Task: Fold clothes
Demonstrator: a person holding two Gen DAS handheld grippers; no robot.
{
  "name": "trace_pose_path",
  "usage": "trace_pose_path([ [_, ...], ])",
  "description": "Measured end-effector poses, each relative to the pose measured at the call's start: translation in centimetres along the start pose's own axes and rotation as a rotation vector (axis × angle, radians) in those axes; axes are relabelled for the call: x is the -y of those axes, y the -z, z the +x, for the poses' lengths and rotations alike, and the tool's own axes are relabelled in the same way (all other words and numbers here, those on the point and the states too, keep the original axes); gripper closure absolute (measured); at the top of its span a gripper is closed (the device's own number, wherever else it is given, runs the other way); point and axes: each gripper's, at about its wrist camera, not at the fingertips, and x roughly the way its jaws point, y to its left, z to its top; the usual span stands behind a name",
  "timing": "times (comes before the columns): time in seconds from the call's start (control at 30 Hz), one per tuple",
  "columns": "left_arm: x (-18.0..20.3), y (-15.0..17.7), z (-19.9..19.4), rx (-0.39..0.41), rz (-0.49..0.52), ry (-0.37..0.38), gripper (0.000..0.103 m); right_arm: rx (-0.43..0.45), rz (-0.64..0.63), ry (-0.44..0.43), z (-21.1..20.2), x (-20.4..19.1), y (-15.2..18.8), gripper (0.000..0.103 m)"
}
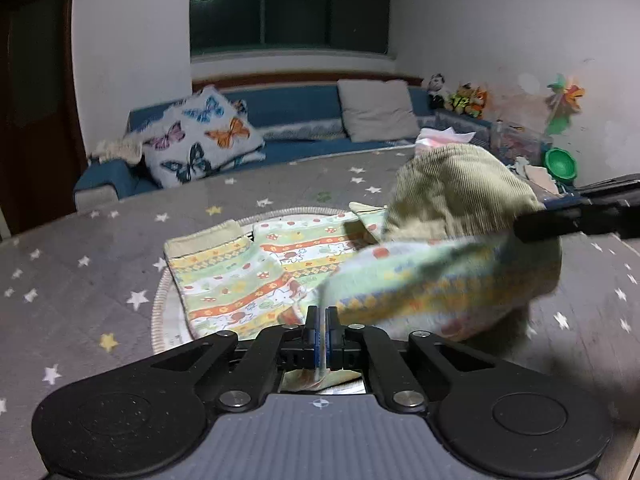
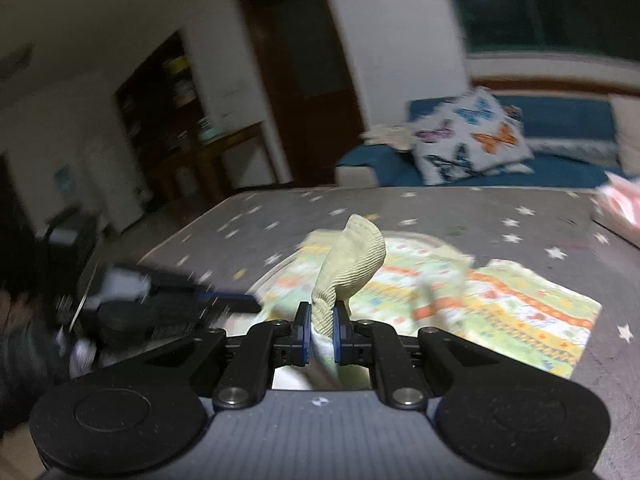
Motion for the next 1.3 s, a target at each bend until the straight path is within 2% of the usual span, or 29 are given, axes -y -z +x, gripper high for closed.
trace_pose_path([
  [0.13,-1.1,0.4,-1.4,0.003,-0.010,-0.032,0.100,-0.083,-0.141,-0.048,-0.8,-3.3,2.4,0.093],
  [0.27,-1.8,-0.8,-1.7,0.018,-0.045,-0.051,0.098,-0.194,-0.277,-0.059,-0.5,-5.8,5.3,0.094],
  [0.43,-0.4,-3.0,-0.1,0.026,-0.047,0.001,0.095,-0.302,-0.349,-0.064,0.2,-6.6,7.3,0.092],
  [0.53,1.0,-3.7,2.1,-0.007,-0.032,0.050,0.090,-0.306,-0.341,-0.085,-0.2,-6.7,7.0,0.087],
  [0.67,2.7,-3.1,4.6,-0.086,0.011,0.100,0.090,-0.286,-0.291,-0.115,-1.3,-6.0,6.0,0.085],
  [0.7,3.0,-2.7,4.8,-0.102,0.027,0.111,0.090,-0.278,-0.281,-0.114,-1.6,-5.7,5.8,0.080],
  [0.87,3.4,0.2,3.6,-0.154,0.099,0.125,0.090,-0.219,-0.241,-0.026,-2.5,-3.6,4.1,0.072],
  [0.93,3.2,1.6,2.8,-0.174,0.108,0.124,0.090,-0.194,-0.196,0.040,-1.5,-2.0,3.0,0.067],
  [1.0,3.1,2.8,1.7,-0.182,0.128,0.135,0.090,-0.175,-0.147,0.088,-0.5,-0.4,2.0,0.066],
  [1.17,3.5,4.9,-1.0,-0.173,0.217,0.146,0.087,-0.107,-0.017,0.135,1.6,3.2,-0.7,0.060],
  [1.27,3.1,4.9,-1.8,-0.161,0.215,0.144,0.079,-0.112,-0.005,0.200,3.7,4.5,-1.4,0.052],
  [1.3,3.0,4.6,-2.1,-0.151,0.208,0.139,0.073,-0.117,-0.007,0.223,4.4,4.9,-1.6,0.051],
])
